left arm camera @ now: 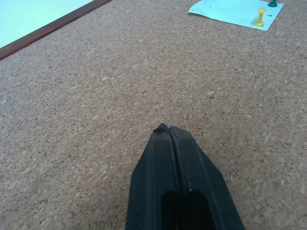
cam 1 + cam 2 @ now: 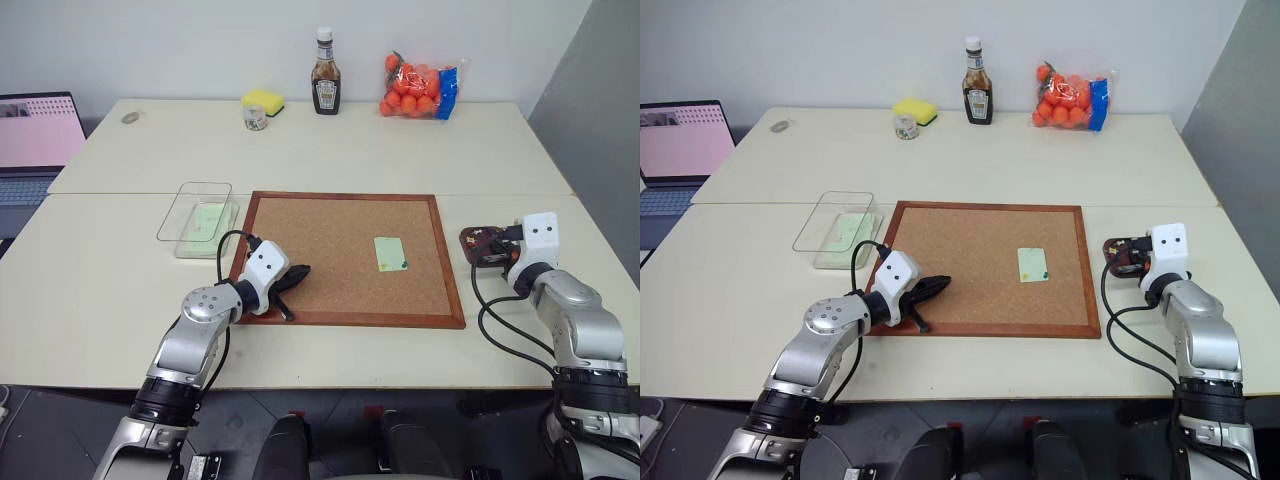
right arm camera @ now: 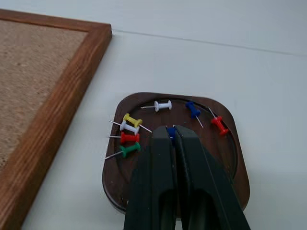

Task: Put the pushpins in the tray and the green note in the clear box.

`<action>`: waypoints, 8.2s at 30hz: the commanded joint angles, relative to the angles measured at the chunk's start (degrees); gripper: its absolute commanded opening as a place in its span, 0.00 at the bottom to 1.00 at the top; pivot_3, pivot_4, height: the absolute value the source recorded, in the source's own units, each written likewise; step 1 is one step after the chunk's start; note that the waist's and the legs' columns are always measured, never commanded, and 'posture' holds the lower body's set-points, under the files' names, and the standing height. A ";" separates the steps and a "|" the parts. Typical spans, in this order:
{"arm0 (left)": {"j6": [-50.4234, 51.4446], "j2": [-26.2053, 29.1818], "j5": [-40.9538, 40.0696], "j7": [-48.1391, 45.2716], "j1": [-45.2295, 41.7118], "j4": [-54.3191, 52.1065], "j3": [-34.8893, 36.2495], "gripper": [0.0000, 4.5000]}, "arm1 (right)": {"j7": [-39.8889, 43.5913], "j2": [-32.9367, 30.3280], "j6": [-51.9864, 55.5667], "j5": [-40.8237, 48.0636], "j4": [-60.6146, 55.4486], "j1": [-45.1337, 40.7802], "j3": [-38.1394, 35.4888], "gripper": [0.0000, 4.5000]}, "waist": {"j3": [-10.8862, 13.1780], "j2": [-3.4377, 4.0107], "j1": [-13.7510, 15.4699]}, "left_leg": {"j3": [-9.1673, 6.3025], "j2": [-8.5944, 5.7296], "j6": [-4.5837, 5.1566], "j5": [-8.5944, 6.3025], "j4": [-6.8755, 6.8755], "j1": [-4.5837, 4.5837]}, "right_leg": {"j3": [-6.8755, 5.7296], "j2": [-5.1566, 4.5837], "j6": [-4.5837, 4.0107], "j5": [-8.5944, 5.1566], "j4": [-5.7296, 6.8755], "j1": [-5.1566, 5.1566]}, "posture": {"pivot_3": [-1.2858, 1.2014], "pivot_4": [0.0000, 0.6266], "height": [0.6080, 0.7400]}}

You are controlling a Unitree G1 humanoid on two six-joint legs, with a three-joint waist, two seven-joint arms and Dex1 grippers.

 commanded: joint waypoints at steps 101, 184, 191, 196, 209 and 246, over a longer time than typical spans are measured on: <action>-0.74 -0.01 1.65 -2.34 1.37 1.82 -3.63 0.00 | -1.98 5.10 -17.60 -0.66 -8.33 8.73 0.76 0.00 | -0.05 0.00 0.17 | -0.03 0.10 0.00 0.00 -0.03 0.00 | -0.03 -0.02 0.01 -0.01 -0.06 0.01 | 0.52 0.24 1.00; -1.01 1.32 2.05 -2.56 1.79 1.13 -3.20 0.00 | 4.46 12.47 -14.26 -3.68 -5.24 3.30 21.74 0.12 | -0.07 0.03 0.02 | -0.05 0.13 0.00 -0.01 -0.06 0.01 | -0.04 0.10 0.00 -0.02 -0.06 -0.02 | 0.52 0.24 1.00; -1.20 1.16 2.14 -2.58 1.67 1.43 -3.37 0.00 | 5.32 13.23 -17.77 -3.21 -5.53 3.46 20.75 0.01 | -0.07 0.03 0.02 | -0.05 0.13 0.00 -0.01 -0.06 0.01 | -0.04 0.10 0.00 -0.02 -0.06 -0.02 | 0.52 0.24 1.00; -1.43 1.13 2.26 -2.58 1.69 1.61 -3.47 0.00 | 5.14 14.76 -22.23 -1.69 -6.67 3.64 18.75 0.01 | -0.07 0.03 0.02 | -0.05 0.13 0.00 -0.01 -0.05 0.01 | -0.04 0.10 0.00 -0.02 -0.05 -0.02 | 0.52 0.24 1.00; -1.99 1.30 2.51 -2.65 1.98 1.99 -3.64 0.00 | 3.20 16.03 -26.40 -0.07 -8.92 3.90 14.30 0.01 | -0.07 0.03 0.03 | -0.05 0.14 0.00 -0.01 -0.06 0.02 | -0.03 0.10 0.00 -0.02 -0.04 -0.02 | 0.52 0.24 1.00; -14.56 -3.30 -3.02 -8.48 -16.31 7.80 -0.85 0.85 | 17.78 7.47 -16.22 4.94 -18.72 -1.95 20.93 0.00 | 0.07 -0.18 0.05 | -0.11 0.14 -0.01 -0.01 -0.04 -0.07 | -0.07 0.29 0.00 0.00 -0.03 -0.10 | 0.52 0.24 1.00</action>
